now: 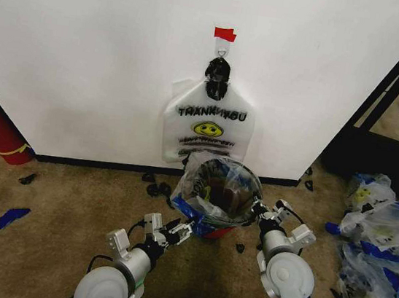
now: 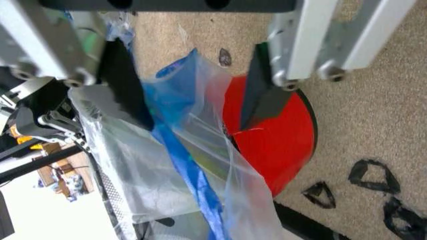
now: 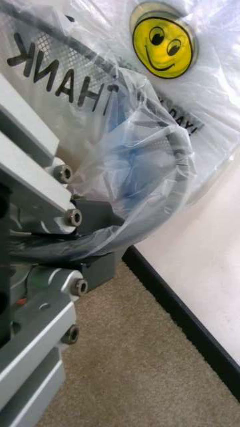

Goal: Pick up the garbage bag from the wall and place it over the trash bin.

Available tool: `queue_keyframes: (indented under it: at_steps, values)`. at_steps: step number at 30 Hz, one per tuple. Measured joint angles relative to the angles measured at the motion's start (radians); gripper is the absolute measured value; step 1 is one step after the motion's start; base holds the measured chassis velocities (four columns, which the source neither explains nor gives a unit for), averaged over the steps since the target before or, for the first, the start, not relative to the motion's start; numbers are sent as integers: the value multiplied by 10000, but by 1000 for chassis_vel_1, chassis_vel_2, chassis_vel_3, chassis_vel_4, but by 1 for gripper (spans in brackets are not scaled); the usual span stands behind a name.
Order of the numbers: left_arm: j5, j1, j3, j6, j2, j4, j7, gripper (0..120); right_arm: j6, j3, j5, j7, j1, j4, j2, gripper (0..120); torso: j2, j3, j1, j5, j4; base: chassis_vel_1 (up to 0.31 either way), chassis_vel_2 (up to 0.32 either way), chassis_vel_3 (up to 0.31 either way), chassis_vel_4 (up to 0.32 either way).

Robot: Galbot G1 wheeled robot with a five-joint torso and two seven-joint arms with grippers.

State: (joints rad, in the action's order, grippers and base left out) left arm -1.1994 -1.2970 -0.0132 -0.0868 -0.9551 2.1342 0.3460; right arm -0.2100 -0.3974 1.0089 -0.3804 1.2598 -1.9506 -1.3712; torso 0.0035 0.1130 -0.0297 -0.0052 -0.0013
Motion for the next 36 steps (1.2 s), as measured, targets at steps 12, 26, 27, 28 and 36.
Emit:
queue_keyframes:
  at_steps: [12, 26, 27, 28, 36]
  values:
    - [164, 129, -8, 87, -136, -371, 31, 4, -45, 1, 84, -31, -6, 19, -42, 0, 0, 0, 0, 0, 0, 0, 0, 0, 0]
    - [621, 909, -174, 168, -752, -1663, 31, 0, -199, -44, 391, -122, 74, -192, -67, 0, 0, 0, 0, 0, 0, 0, 0, 0, 0]
    - [726, 1009, -215, 183, -852, -1872, 17, 0, -219, -46, 429, -134, 79, -218, -70, 0, 0, 0, 0, 1, 0, 0, 0, 0, 0]
    - [844, 1140, -268, 207, -983, -2172, -18, 0, -252, -57, 469, -143, 84, -240, -69, 0, 0, 0, 0, -1, 0, 0, 0, 0, 0]
    - [1215, 1568, -321, 370, -1328, -3177, -161, 0, -418, -93, 637, -144, 153, -329, -10, 0, 0, 0, 0, 0, 0, 0, 0, 0, 0]
